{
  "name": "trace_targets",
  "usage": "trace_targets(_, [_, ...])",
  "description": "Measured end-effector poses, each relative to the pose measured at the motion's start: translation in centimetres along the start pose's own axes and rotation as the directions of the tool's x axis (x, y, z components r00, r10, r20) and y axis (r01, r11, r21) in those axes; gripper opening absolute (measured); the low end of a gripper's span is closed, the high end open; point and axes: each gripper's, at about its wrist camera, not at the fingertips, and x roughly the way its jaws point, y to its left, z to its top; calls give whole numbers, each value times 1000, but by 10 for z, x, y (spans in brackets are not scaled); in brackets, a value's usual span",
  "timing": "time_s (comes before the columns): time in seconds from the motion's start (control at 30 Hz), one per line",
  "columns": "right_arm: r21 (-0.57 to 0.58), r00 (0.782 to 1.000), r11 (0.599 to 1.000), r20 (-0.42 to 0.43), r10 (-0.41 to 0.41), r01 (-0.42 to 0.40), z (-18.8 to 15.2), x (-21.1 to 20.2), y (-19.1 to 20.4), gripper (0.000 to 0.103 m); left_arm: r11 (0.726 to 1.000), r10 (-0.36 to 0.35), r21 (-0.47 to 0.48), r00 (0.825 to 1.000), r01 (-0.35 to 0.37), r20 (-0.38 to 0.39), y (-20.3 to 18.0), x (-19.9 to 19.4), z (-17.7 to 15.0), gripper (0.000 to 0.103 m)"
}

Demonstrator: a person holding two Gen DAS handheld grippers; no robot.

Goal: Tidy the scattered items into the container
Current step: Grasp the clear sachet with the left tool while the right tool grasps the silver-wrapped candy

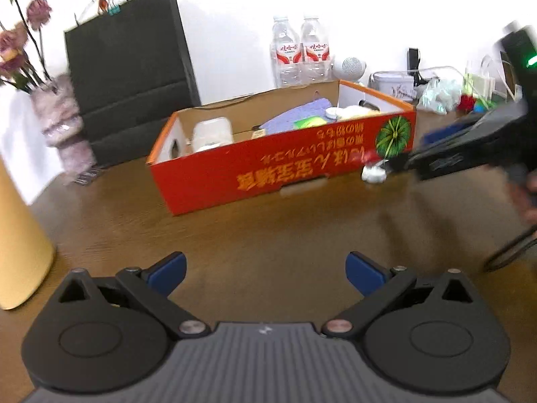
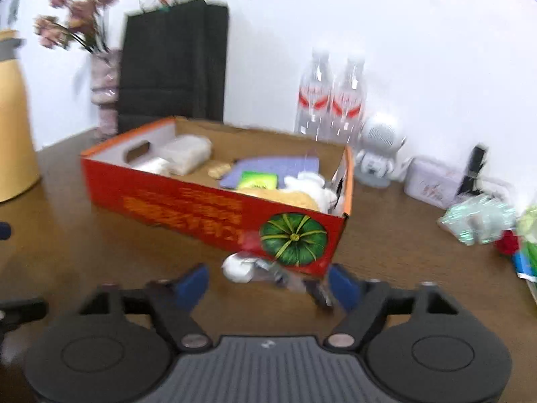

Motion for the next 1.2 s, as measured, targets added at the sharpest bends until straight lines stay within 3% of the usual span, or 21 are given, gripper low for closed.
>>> trace_targets(0.07, [34,997,998,-49,52,-50,5,25,-6,55,998,-51,-38,999,51,-4,2,7,4,103])
trace_targets(0.23, [-10,990,992,-69,122,-123,-6,29,11,49,981,-188,-45,982,187,-24,3,24,8,103])
trace_targets(0.3, [-25,965,970,-105,239,-242,-6,15,18,44,973,-228,-55,973,226,-35,5,34,12,103])
trace_targets(0.37, [-18,950,954,-89,298,-301,-6,-4,13,48,963,-264,-73,964,261,-37,8,45,20,103])
trace_targets(0.47, [22,974,974,-24,224,-224,-1,-20,-13,62,950,-306,-76,951,303,-34,4,64,34,102])
trace_targets(0.5, [46,979,979,-17,201,-200,-2,-21,-23,62,942,-333,-65,943,330,-25,0,68,39,96])
trace_targets(0.6, [100,986,982,-24,162,-159,-8,-20,-45,62,904,-426,44,905,425,16,-20,72,45,87])
trace_targets(0.67, [125,989,982,-25,148,-144,-11,-17,-53,61,892,-441,132,897,433,36,-33,73,44,84])
trace_targets(0.7, [132,989,981,-27,148,-143,-13,-15,-54,61,890,-437,159,899,427,32,-38,74,43,78])
trace_targets(0.77, [121,988,982,-26,151,-147,-15,-14,-51,61,878,-455,160,890,450,-5,-40,77,38,51])
trace_targets(0.8, [107,987,982,-20,157,-154,-16,-14,-47,60,878,-457,150,889,455,-28,-39,79,36,28])
trace_targets(0.9, [62,982,981,-1,186,-186,-17,-14,-29,56,896,-415,157,909,416,-43,-32,76,31,16])
trace_targets(1.0, [15,980,980,0,199,-199,-18,-11,-10,54,912,-376,138,922,386,-94,-23,68,30,16])
trace_targets(1.07, [-1,981,981,-5,195,-195,-18,-9,-1,54,927,-350,104,931,360,-105,-15,61,27,23])
trace_targets(1.1, [-9,980,980,-7,197,-197,-18,-9,4,53,926,-360,87,928,368,-98,-9,57,25,45])
trace_targets(1.13, [-17,979,979,-8,203,-203,-17,-8,7,53,920,-378,72,922,385,-86,-3,53,23,76])
trace_targets(1.17, [-26,978,978,-7,209,-209,-15,-7,11,53,917,-391,59,917,395,-81,3,52,23,85])
trace_targets(1.2, [-35,978,977,-5,210,-210,-14,-6,14,53,921,-382,46,921,386,-82,8,51,23,84])
